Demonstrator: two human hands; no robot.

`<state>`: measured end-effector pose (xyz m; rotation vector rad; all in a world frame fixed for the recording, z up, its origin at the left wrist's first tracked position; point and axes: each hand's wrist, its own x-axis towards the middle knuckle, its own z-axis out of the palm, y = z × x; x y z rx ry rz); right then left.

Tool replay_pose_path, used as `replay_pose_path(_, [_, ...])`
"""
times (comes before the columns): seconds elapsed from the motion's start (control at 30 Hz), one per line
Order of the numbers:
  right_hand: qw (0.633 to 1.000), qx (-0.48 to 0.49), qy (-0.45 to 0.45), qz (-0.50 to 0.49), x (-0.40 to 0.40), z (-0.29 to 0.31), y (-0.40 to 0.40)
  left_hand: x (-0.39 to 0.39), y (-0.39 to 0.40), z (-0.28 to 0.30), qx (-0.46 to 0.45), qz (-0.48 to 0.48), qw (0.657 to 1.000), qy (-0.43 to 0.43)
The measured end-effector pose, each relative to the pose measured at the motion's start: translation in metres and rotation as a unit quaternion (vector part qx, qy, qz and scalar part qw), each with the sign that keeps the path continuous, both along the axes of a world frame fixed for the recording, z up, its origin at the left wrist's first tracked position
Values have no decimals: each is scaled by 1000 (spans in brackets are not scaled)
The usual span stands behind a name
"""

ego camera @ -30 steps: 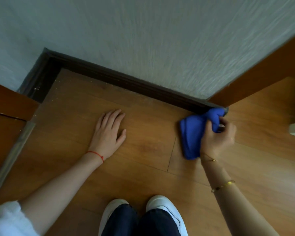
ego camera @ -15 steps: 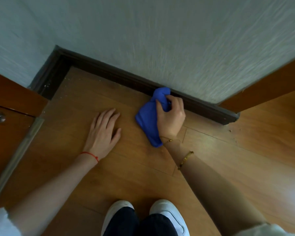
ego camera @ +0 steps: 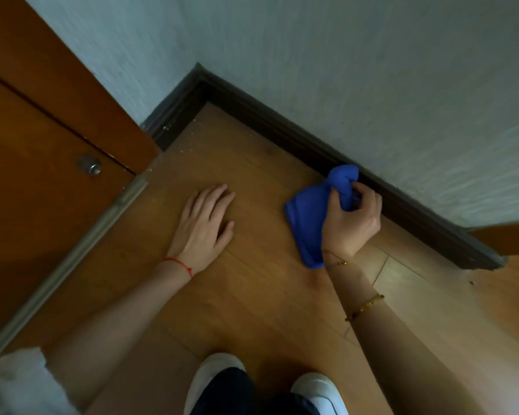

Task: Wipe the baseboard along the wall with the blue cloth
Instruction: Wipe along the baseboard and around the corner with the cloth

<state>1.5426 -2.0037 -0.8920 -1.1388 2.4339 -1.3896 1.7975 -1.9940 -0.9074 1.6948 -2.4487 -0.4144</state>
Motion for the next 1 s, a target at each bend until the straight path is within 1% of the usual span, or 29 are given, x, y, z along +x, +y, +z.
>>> replay_pose_path(0.13, [1000,-8,-1,3,5,-1,-5,8,-7,-5,-4,15,1000,2])
replay_pose_path(0.37, [999,1,-34,43,67,1,-59,8,-9,-12,-8,28,999,34])
replay_pose_path(0.5, [999,-10,-10,44,46,-3,-43,8,-9,-11,-2,31,999,42])
replay_pose_path(0.63, [1000,-18,-7,-9,9,-4,-11,9,-8,-10,-6,26,999,39])
replay_pose_path(0.7, [1000,-16,-3,-16,5,-3,-5,9,-8,-10,-7,24,999,35])
replay_pose_path(0.83, [999,-2,7,48,34,1,-32,8,-8,-9,-1,26,999,30])
replay_pose_path(0.9, [997,7,-5,76,58,4,-53,7,-8,-9,-1,28,999,26])
replay_pose_path(1.0, [996,0,-36,81,73,5,-69,8,-9,-10,0,29,999,23])
